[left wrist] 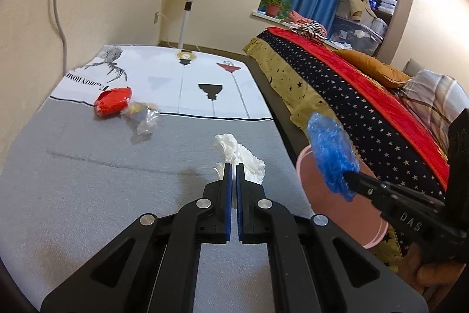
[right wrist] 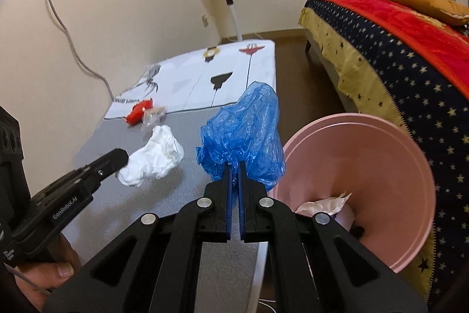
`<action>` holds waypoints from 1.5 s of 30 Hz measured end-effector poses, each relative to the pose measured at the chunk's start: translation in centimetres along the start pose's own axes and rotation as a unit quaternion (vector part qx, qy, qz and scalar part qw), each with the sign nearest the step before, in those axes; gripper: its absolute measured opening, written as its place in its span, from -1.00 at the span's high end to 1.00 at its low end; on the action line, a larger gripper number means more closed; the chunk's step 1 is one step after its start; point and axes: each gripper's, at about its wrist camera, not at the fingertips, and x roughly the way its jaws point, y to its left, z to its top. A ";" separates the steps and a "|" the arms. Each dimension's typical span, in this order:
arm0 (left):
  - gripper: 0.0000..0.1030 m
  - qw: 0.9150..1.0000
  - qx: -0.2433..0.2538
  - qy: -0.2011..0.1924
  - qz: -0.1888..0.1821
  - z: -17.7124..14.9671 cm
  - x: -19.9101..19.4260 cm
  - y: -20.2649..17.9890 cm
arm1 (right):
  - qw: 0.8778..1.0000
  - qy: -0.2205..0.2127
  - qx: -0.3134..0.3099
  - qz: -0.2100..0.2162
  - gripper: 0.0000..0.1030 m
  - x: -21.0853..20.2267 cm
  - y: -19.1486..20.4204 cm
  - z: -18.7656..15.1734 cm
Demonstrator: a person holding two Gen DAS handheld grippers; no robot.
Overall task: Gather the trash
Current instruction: 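Carry the blue bag and white tissue over the pink bin and open both tools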
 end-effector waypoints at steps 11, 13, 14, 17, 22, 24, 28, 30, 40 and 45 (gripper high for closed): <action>0.95 1.000 0.016 -0.012 -0.017 -0.1 -1.5 -2.1 | 0.999 -0.047 0.007 -0.014 0.93 -5.0 -1.4 0.8; 0.95 1.000 0.017 -0.014 -0.020 0.0 -1.6 -2.3 | 0.998 -0.052 0.011 -0.018 0.93 -5.6 -1.7 0.9; 0.95 1.000 0.017 -0.015 -0.021 0.0 -1.6 -2.4 | 0.998 -0.055 0.012 -0.020 0.93 -5.9 -1.8 0.9; 0.95 0.999 0.019 -0.017 -0.026 0.0 -1.7 -2.8 | 0.998 -0.063 0.018 -0.026 0.93 -6.7 -2.4 1.1; 0.95 0.999 0.024 -0.020 -0.032 0.1 -1.5 -3.6 | 0.996 -0.073 0.030 -0.037 0.93 -7.7 -3.3 1.2; 0.95 0.999 0.025 -0.020 -0.036 0.1 -1.4 -3.9 | 0.996 -0.076 0.034 -0.042 0.93 -8.1 -3.7 1.3; 0.95 0.998 0.028 -0.021 -0.042 0.1 -1.2 -4.6 | 0.995 -0.080 0.043 -0.051 0.93 -8.6 -4.4 1.5; 0.95 0.998 0.031 -0.022 -0.047 0.1 -1.0 -5.0 | 0.994 -0.083 0.045 -0.056 0.93 -8.9 -4.7 1.6; 0.95 0.996 0.048 -0.023 -0.066 0.0 -0.1 -7.6 | 0.990 -0.090 0.076 -0.082 0.93 -9.9 -7.1 1.9; 0.95 0.996 0.050 -0.021 -0.075 0.0 0.5 -8.4 | 0.988 -0.087 0.086 -0.091 0.93 -9.7 -8.0 1.9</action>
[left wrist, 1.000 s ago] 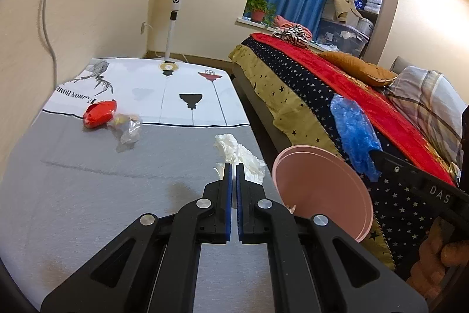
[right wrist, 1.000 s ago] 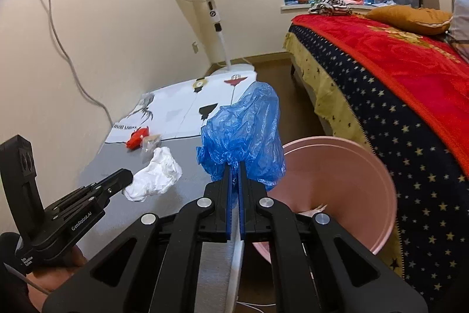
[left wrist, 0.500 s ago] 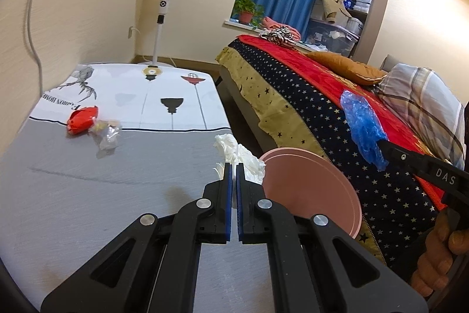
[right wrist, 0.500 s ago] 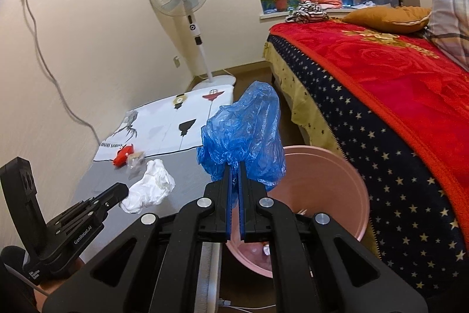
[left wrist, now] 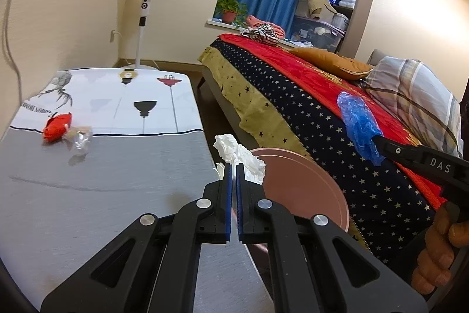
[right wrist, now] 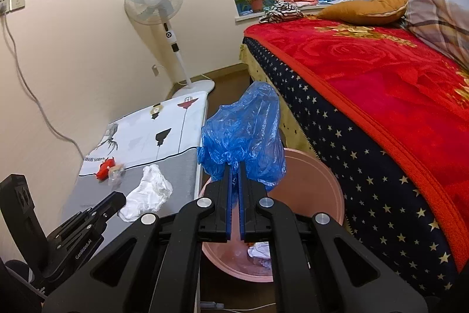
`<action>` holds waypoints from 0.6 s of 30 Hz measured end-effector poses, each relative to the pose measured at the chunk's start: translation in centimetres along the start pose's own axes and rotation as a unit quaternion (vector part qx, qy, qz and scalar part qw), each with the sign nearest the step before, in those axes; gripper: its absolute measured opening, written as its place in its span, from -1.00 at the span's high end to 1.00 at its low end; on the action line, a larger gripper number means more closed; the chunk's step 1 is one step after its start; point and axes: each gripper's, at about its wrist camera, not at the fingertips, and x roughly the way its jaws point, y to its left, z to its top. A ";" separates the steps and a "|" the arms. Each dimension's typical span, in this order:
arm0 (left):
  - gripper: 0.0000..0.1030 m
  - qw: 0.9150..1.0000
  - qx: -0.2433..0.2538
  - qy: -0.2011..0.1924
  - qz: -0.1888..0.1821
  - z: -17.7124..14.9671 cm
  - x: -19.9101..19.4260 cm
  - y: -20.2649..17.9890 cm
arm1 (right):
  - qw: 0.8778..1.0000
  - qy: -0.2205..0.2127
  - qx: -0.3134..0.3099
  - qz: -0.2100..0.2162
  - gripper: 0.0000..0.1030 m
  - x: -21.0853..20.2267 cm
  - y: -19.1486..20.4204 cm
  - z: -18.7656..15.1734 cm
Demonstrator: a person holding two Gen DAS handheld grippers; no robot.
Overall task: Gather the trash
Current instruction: 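Carry the blue bag and white tissue over the pink bin and open both tools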
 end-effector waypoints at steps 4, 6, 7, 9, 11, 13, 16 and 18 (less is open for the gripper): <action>0.95 1.000 0.001 0.003 -0.008 0.0 0.8 -0.7 | 1.000 0.002 0.003 -0.007 0.93 0.4 -0.4 0.0; 0.95 1.000 0.002 0.006 -0.011 0.0 1.3 -1.1 | 1.000 0.003 0.006 -0.009 0.93 0.5 -0.6 0.0; 0.95 1.000 0.003 0.007 -0.013 -0.1 1.5 -1.2 | 1.000 0.004 0.007 -0.011 0.93 0.6 -0.7 0.0; 0.95 1.000 0.006 0.009 -0.015 -0.1 2.0 -1.6 | 1.000 0.005 0.008 -0.015 0.93 0.8 -1.0 0.0; 0.95 1.000 0.007 0.012 -0.018 -0.1 2.6 -2.0 | 1.000 0.006 0.011 -0.018 0.93 0.9 -1.2 0.1; 0.95 1.000 0.007 0.014 -0.019 -0.2 3.0 -2.1 | 1.000 0.007 0.013 -0.021 0.93 1.1 -1.4 0.1; 0.95 1.000 0.007 0.019 -0.022 -0.2 3.6 -2.3 | 1.000 0.010 0.016 -0.025 0.93 1.4 -1.7 0.1; 0.95 0.999 0.008 0.022 -0.023 -0.3 4.1 -2.5 | 0.999 0.012 0.017 -0.026 0.93 1.6 -1.7 0.2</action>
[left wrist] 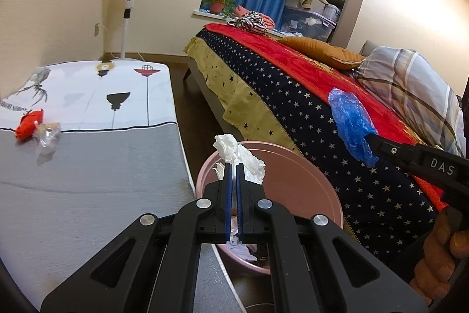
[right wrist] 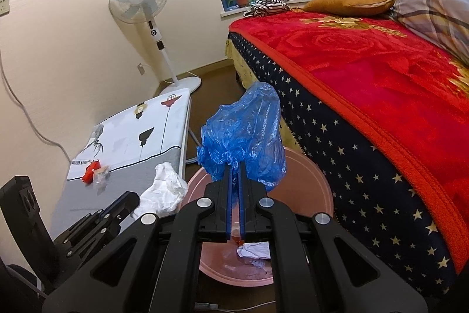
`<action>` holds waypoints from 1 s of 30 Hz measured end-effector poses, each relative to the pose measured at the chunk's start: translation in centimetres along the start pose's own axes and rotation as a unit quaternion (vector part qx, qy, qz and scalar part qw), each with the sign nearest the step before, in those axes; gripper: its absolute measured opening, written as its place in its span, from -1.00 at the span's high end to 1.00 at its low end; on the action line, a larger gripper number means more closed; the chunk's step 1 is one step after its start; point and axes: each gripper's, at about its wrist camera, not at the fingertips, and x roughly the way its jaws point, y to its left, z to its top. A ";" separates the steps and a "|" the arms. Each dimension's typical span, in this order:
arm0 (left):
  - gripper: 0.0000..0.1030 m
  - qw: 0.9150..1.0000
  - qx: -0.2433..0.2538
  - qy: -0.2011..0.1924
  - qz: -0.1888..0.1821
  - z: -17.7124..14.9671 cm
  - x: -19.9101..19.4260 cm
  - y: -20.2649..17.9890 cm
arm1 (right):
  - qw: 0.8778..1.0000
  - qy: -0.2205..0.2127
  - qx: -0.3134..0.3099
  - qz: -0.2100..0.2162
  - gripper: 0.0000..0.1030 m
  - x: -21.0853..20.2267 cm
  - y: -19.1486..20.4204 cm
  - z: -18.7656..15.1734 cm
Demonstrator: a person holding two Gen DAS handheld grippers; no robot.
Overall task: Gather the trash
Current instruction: 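Carry the blue bag and white tissue over the pink bin and open both tools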
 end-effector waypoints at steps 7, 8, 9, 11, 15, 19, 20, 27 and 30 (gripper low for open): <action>0.95 1.000 0.003 0.011 -0.007 -0.3 1.4 -0.5 | 1.000 0.008 0.002 -0.010 0.93 0.9 -0.4 0.1; 0.95 1.000 0.003 0.013 -0.008 -0.3 1.6 -0.5 | 1.000 0.009 0.002 -0.011 0.93 1.0 -0.4 0.2; 0.95 1.000 0.003 0.013 -0.008 -0.3 1.8 -0.6 | 1.000 0.010 0.003 -0.012 0.93 1.1 -0.4 0.1; 0.95 1.000 0.002 0.015 -0.010 -0.3 2.1 -0.7 | 1.000 0.011 0.004 -0.014 0.93 1.3 -0.5 0.1; 0.95 1.000 0.001 0.021 -0.018 -0.2 2.6 -0.9 | 1.000 0.013 0.005 -0.015 0.85 1.5 -0.6 0.1; 0.65 0.999 -0.001 0.043 -0.017 -0.4 3.7 -0.9 | 0.999 0.012 0.012 -0.037 0.00 1.5 -1.0 0.0; 0.43 0.999 -0.001 0.044 -0.011 -0.5 3.8 -0.7 | 0.999 0.008 0.014 -0.042 -0.10 1.4 -1.1 0.0; 0.42 0.999 -0.023 0.024 0.010 -0.4 2.2 1.3 | 0.999 0.004 0.015 -0.030 -0.10 1.4 -0.9 -0.3; 0.42 0.999 -0.027 0.011 0.027 -0.5 1.0 2.4 | 1.000 -0.001 0.007 -0.017 -0.10 1.4 -0.1 -0.5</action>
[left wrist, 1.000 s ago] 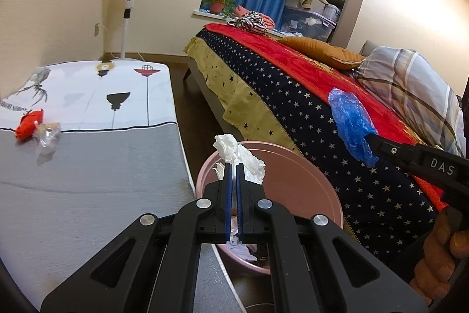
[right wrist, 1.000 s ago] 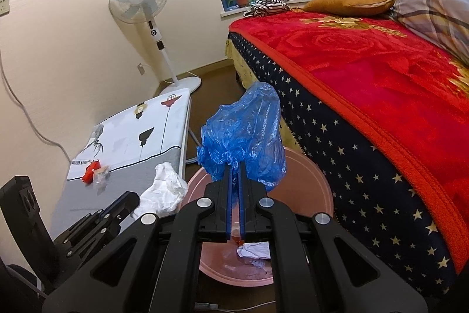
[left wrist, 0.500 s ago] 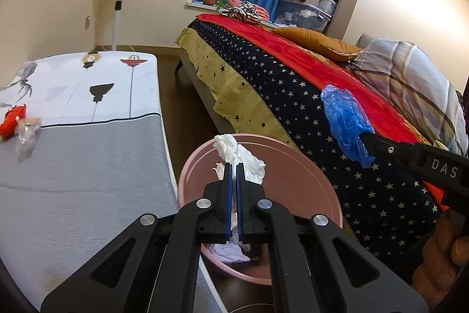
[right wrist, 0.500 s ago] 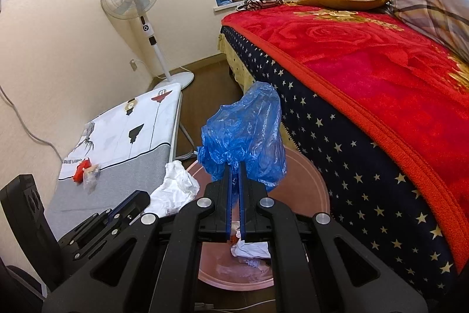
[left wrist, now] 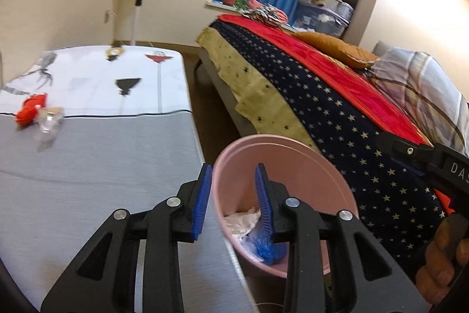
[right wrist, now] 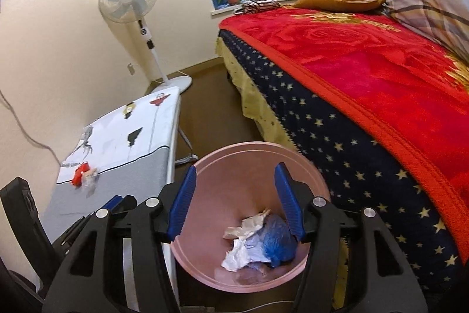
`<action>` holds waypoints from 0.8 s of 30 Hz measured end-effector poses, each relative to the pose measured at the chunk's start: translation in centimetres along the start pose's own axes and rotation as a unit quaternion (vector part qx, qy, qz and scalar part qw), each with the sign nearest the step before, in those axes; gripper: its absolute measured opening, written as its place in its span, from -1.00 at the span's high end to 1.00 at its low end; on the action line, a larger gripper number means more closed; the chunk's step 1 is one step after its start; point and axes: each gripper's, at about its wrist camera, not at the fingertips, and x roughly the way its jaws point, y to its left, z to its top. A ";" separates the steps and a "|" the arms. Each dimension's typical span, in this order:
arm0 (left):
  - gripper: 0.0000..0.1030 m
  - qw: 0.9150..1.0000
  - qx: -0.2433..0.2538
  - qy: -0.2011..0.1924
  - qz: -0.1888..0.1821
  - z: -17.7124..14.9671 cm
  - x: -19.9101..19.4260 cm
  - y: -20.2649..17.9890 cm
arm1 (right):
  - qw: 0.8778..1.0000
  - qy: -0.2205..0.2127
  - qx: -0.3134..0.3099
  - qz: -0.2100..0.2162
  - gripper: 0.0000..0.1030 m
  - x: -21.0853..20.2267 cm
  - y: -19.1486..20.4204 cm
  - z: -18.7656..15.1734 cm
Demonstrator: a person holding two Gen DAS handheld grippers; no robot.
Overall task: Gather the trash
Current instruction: 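Carry the blue bag and white tissue over the pink bin and open both tools, then move both open tools back over the table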
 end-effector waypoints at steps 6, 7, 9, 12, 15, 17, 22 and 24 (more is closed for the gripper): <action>0.42 0.999 -0.017 -0.027 0.040 0.2 -2.6 3.2 | 0.999 -0.005 -0.011 0.036 -0.03 0.5 2.3 -0.6; 0.42 0.998 -0.020 -0.031 0.046 0.3 -2.9 3.8 | 0.999 -0.005 -0.014 0.044 -0.02 0.7 2.9 -0.8; 0.42 0.997 -0.027 -0.040 0.061 0.3 -3.8 4.9 | 0.998 -0.006 -0.021 0.058 0.04 1.0 3.9 -1.1; 0.44 0.994 -0.041 -0.055 0.091 0.3 -5.2 7.0 | 0.996 -0.004 -0.028 0.088 0.21 1.8 5.9 -1.6; 0.48 0.990 -0.052 -0.066 0.115 0.3 -6.2 8.6 | 0.993 0.003 -0.028 0.112 0.38 2.7 7.5 -2.0; 0.48 0.987 -0.061 -0.073 0.133 0.3 -6.9 9.7 | 0.991 0.010 -0.032 0.128 0.44 3.6 8.8 -2.3; 0.48 0.978 -0.081 -0.082 0.173 0.8 -7.9 12.8 | 0.984 0.024 -0.054 0.166 0.52 5.6 12.7 -3.0; 0.48 0.975 -0.092 -0.081 0.187 1.0 -8.0 14.0 | 0.981 0.028 -0.060 0.181 0.52 6.3 14.1 -3.2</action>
